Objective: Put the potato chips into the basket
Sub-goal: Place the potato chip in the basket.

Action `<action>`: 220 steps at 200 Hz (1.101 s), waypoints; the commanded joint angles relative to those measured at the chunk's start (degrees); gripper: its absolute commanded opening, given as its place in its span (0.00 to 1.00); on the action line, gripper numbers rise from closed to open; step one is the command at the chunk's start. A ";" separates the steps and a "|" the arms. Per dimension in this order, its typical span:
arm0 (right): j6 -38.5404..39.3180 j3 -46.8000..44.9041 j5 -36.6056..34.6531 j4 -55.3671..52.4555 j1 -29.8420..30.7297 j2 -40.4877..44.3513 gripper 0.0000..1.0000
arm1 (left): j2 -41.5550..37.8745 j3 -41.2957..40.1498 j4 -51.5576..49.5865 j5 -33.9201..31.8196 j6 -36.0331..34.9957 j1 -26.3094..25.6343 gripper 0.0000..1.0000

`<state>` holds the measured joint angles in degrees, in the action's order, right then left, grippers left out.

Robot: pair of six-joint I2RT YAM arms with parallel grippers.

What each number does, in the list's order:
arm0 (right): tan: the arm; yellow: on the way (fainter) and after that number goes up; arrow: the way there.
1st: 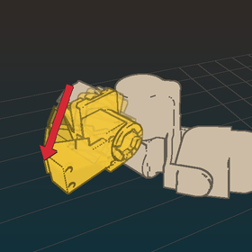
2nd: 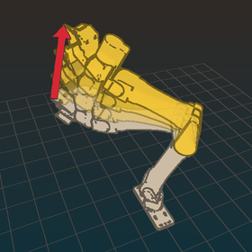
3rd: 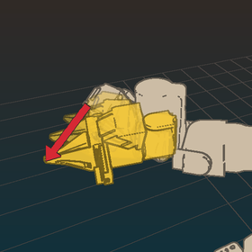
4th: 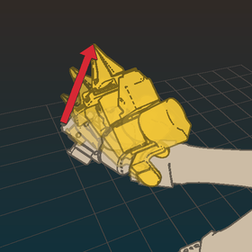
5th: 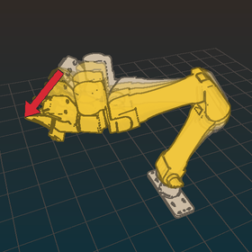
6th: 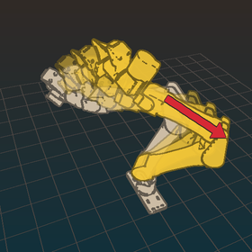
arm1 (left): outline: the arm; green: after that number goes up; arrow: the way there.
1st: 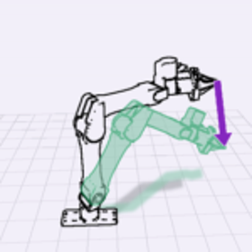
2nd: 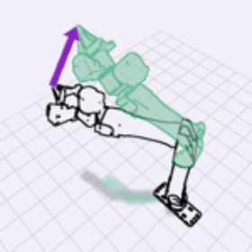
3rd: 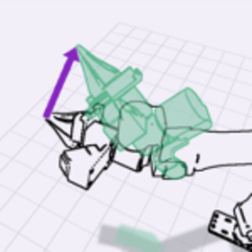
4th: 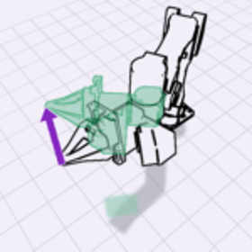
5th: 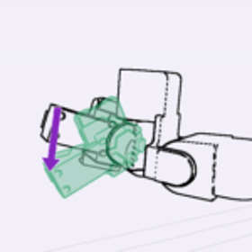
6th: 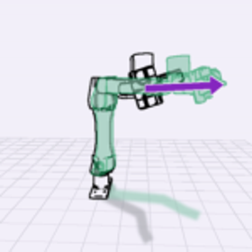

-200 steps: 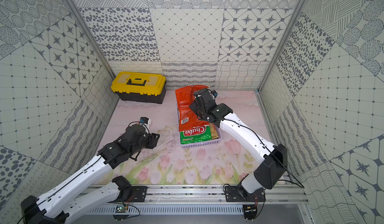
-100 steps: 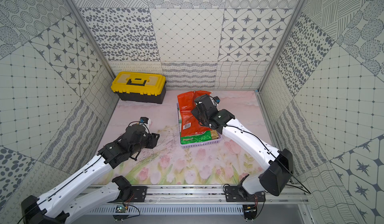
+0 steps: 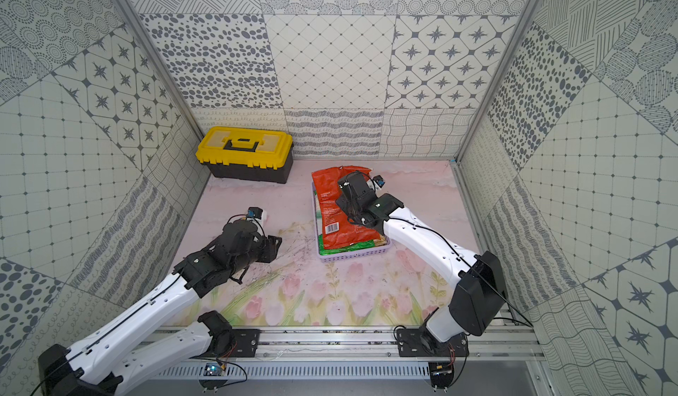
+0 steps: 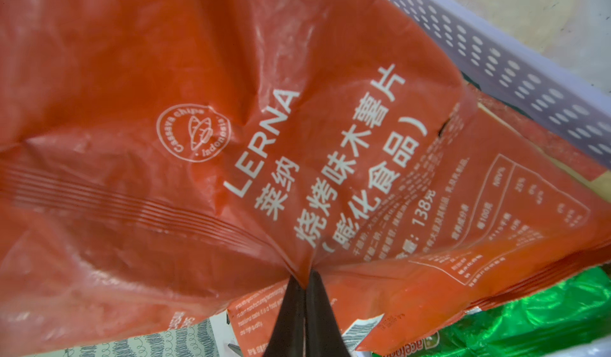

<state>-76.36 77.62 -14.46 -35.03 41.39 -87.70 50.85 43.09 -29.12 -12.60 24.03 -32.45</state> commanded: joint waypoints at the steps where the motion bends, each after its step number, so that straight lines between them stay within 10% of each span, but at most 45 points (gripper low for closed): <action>1: -0.57 0.33 -0.87 1.19 -0.09 -1.95 0.00 | -0.40 -0.25 0.79 -0.67 0.05 0.62 0.55; 101: -0.37 3.85 6.41 3.67 -5.13 -13.24 0.26 | -0.62 0.12 0.93 -0.71 -0.30 0.59 0.55; 220: -0.94 -0.66 15.05 7.76 -1.65 -18.60 0.27 | -1.44 -0.37 0.54 -1.29 0.31 0.63 0.55</action>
<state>-77.38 78.96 -1.28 -28.16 37.80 -104.55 49.23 42.98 -29.12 -13.63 24.08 -32.45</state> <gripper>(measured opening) 0.274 0.548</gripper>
